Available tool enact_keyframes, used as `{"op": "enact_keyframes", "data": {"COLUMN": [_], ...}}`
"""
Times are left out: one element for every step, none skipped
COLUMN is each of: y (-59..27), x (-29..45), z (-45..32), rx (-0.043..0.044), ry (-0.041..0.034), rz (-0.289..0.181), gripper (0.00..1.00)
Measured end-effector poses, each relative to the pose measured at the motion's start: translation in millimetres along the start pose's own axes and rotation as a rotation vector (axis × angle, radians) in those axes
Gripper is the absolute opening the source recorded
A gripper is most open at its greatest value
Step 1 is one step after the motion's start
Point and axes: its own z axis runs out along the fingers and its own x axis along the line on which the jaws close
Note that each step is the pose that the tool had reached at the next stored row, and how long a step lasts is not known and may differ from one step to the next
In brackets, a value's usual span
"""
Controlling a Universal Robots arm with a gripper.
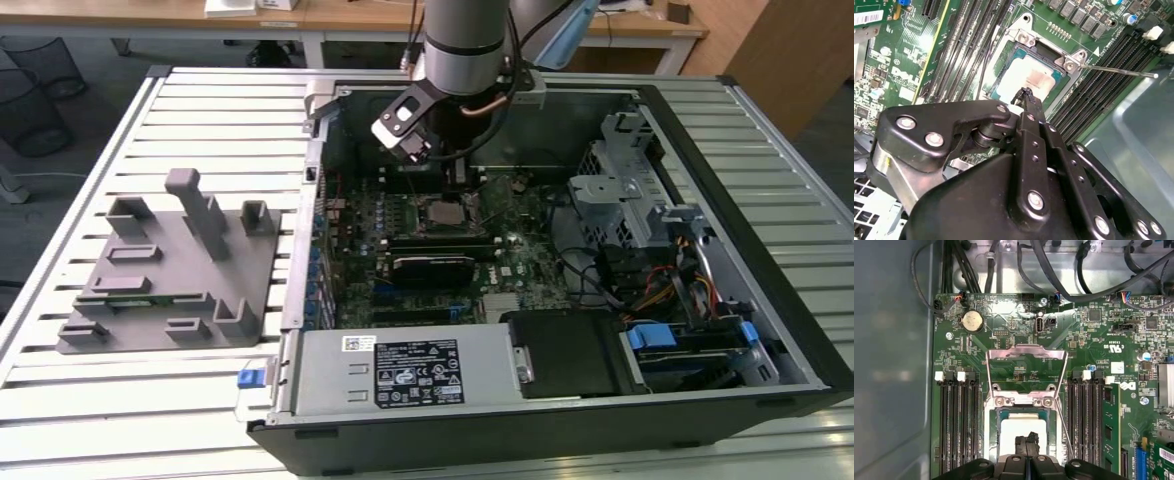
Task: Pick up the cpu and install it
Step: 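Close the cpu cover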
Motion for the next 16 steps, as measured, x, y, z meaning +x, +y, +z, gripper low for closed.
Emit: {"op": "enact_keyframes", "data": {"y": [0.0, 0.1, 0.1, 0.1, 0.2, 0.2, 0.3, 0.3, 0.3, 0.4, 0.4, 0.4, 0.5, 0.5, 0.6, 0.6], "x": [0.0, 0.0, 0.0, 0.0, 0.0, 0.0, 0.0, 0.1, 0.1, 0.1, 0.1, 0.1, 0.1, 0.1, 0.1, 0.1], "z": [-0.9, -1.8, -2.8, -3.7, -4.7, -6.0, -7.1, -8.0, -8.9, -9.8, -10.7, -11.6, -12.7, -13.8, -15.0, -16.3], "rx": [0.0, 0.0, 0.0, 0.0, 0.0, 0.0, 0.0, 0.0001, 0.0, 0.0001, 0.0001, 0.0002, 0.0002, 0.0004, 0.0006, 0.0008], "ry": [0.0, 0.0, 0.0001, 0.0001, 0.0001, 0.0001, 0.0, 0.0, 0.0001, 0.0, 0.0, 0.0, 0.0, -0.0001, -0.0001, 0.0], "rz": [0.0, 0.0, 0.0, 0.0, 0.0, 0.0, 0.0, 0.0, 0.0, 0.0, 0.0, 0.0, 0.0, 0.0, 0.0, 0.0], "gripper": [0.11, 0.11, 0.11, 0.11, 0.11, 0.11, 0.11, 0.11, 0.11, 0.11, 0.11, 0.11, 0.11, 0.11, 0.11, 0.11]}}
